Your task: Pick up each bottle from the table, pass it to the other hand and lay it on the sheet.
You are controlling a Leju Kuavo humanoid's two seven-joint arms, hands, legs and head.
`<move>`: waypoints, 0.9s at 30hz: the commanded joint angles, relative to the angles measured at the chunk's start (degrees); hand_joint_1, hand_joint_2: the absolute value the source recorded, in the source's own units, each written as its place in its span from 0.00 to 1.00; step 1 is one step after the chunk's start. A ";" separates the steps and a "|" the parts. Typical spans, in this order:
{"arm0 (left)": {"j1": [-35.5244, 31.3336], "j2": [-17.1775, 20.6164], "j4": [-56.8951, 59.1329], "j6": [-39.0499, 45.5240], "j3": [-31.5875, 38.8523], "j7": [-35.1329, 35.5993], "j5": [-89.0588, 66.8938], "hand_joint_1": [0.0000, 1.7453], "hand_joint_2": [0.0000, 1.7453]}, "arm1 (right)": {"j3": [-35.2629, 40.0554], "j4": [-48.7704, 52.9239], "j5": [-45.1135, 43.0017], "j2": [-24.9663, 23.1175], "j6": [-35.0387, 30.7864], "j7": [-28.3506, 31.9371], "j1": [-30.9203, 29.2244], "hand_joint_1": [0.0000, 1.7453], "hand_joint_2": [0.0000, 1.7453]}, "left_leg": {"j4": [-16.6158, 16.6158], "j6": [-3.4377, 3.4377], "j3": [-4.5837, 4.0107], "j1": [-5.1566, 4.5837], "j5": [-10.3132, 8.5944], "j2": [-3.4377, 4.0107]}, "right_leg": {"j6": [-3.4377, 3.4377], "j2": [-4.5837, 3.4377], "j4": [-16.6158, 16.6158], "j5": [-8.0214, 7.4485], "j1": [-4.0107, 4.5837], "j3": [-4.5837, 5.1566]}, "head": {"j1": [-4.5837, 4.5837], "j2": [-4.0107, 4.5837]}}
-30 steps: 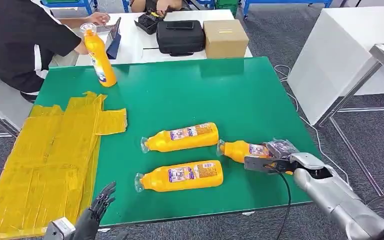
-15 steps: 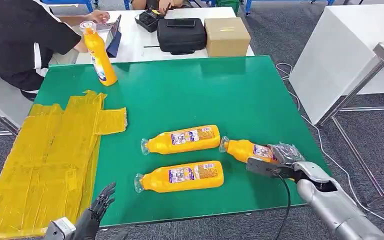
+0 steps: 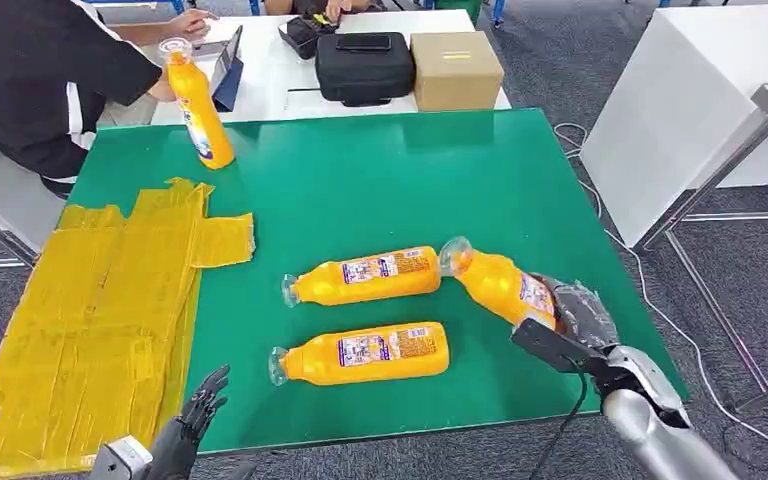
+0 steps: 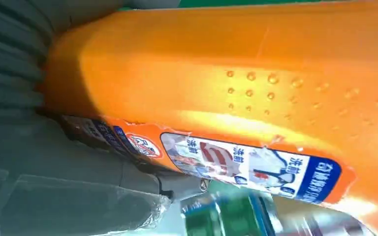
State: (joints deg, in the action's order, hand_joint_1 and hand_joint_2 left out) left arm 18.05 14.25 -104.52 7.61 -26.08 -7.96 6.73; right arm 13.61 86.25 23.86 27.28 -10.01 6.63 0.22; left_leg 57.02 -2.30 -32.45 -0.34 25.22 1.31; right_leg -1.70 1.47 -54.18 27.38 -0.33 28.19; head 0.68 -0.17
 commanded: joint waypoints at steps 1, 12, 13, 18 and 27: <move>-1.41 2.35 1.77 1.51 -3.34 -0.50 -0.55 0.00 1.00 | -7.01 10.76 -6.28 -5.67 -3.02 3.77 5.48 1.00 1.00 | -0.04 0.13 0.07 0.03 0.02 -0.09 | 0.06 -0.07 0.04 0.02 0.01 -0.06 | 0.00 0.00; -9.25 -1.66 -2.45 -5.53 -1.72 -0.55 -9.37 0.00 1.00 | -0.58 17.78 -17.88 -11.61 -8.47 14.03 6.68 1.00 1.00 | -0.01 0.17 0.04 0.05 0.01 -0.11 | 0.08 -0.07 0.01 0.03 0.01 -0.02 | 0.00 0.00; -9.89 -2.69 -2.71 -6.79 -0.86 0.51 -9.72 0.00 1.00 | 0.55 16.77 -17.69 -12.18 -8.70 14.20 5.82 1.00 1.00 | -0.02 0.14 0.00 0.05 -0.03 -0.06 | 0.06 -0.07 0.02 -0.02 0.03 0.02 | 0.04 0.00; -12.07 -4.62 -3.20 -10.69 -0.15 0.16 -11.24 0.00 1.00 | 2.72 13.88 -19.96 -14.00 -5.50 16.08 3.60 1.00 1.00 | -0.02 0.15 0.07 0.05 -0.01 0.00 | 0.06 -0.17 0.02 -0.02 0.02 -0.04 | 0.04 0.00; -20.92 -6.26 -1.01 -18.00 -2.77 3.50 -1.58 0.00 1.00 | 13.56 4.66 -21.42 -16.79 -3.21 18.48 -2.16 1.00 1.00 | -0.08 0.22 0.14 0.07 -0.08 -0.01 | 0.08 -0.21 0.07 -0.07 0.03 -0.11 | 0.00 -0.02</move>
State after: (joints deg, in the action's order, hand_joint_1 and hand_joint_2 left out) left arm 4.95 10.05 -108.39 -7.02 -27.67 -5.66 -1.59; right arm 16.90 100.85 3.32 14.47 -13.97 23.93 4.13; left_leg 57.01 -2.26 -32.43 -0.34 25.16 1.33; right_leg -1.69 1.47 -54.21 27.38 -0.34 28.18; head 0.68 -0.20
